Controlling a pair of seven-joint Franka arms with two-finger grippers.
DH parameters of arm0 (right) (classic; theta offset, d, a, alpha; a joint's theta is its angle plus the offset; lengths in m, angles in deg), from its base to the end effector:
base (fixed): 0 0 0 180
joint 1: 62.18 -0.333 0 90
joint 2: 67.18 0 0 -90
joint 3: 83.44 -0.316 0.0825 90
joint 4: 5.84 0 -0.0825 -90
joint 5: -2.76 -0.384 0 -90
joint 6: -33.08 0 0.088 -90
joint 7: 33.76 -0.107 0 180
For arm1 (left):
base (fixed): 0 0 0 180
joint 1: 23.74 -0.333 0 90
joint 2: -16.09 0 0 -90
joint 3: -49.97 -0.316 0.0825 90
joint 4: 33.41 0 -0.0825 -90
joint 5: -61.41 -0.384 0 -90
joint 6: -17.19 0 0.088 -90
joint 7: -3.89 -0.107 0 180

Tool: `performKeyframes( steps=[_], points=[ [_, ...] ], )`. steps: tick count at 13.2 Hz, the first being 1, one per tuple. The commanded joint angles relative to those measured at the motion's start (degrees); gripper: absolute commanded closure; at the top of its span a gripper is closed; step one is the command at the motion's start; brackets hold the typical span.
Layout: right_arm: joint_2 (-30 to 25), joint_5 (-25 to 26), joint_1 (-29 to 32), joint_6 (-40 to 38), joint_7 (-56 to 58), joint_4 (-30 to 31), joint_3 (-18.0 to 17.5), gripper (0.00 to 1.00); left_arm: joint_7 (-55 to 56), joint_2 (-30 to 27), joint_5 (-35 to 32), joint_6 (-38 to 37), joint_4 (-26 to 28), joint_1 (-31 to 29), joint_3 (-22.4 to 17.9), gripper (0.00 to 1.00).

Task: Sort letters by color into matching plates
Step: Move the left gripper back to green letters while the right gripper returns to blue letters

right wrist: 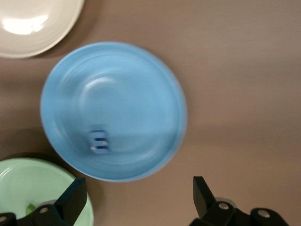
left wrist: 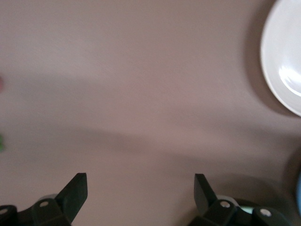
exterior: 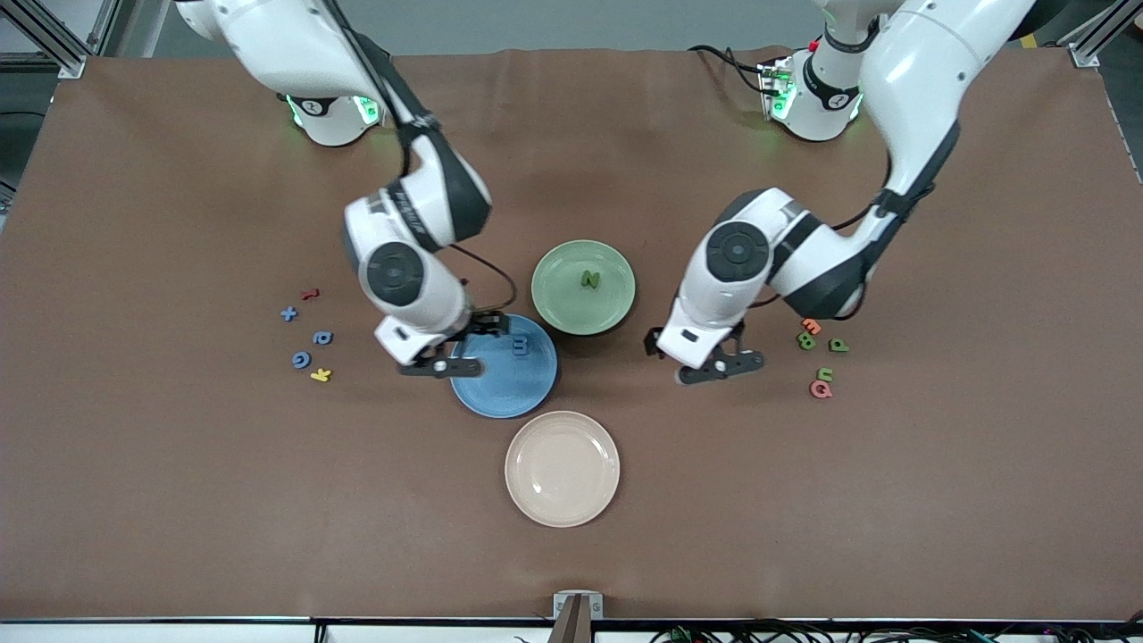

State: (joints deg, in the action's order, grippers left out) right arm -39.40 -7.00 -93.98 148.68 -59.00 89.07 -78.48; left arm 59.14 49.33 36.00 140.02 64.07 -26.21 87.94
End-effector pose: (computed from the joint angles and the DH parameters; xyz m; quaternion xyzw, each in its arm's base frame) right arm 0.5839 0.3134 0.3205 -0.9964 0.0237 0.0778 0.0220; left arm 0.5801 -0.3301 0.3126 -0.9958 -0.0906 -0.0121 0.0066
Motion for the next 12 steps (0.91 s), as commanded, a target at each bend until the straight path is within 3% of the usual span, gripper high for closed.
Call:
performKeyframes(
  steps=[1, 5, 8, 12],
  points=[
    [-2.9, 1.4, 6.99, -3.36, 6.57, 1.95, -0.92, 0.0, -6.36, -4.05, -0.51, -4.43, -0.27, -4.45, 0.43, 0.0],
    [-2.99, 2.02, 15.61, -2.93, 18.54, 4.32, -0.92, 0.0, -15.85, -5.02, -0.43, -7.6, -0.46, -10.87, 0.52, 0.0],
    [-2.56, 6.75, 19.31, -2.75, 19.52, 4.67, -0.92, 0.0, -22.46, -5.02, -0.42, -7.69, 0.16, -14.48, 0.52, 0.0],
    [-0.89, 7.47, 25.98, 1.63, 31.45, 5.37, -1.01, 0.01, -29.32, -4.15, -0.42, -7.26, 0.16, -18.52, 0.44, 0.0]
  ],
)
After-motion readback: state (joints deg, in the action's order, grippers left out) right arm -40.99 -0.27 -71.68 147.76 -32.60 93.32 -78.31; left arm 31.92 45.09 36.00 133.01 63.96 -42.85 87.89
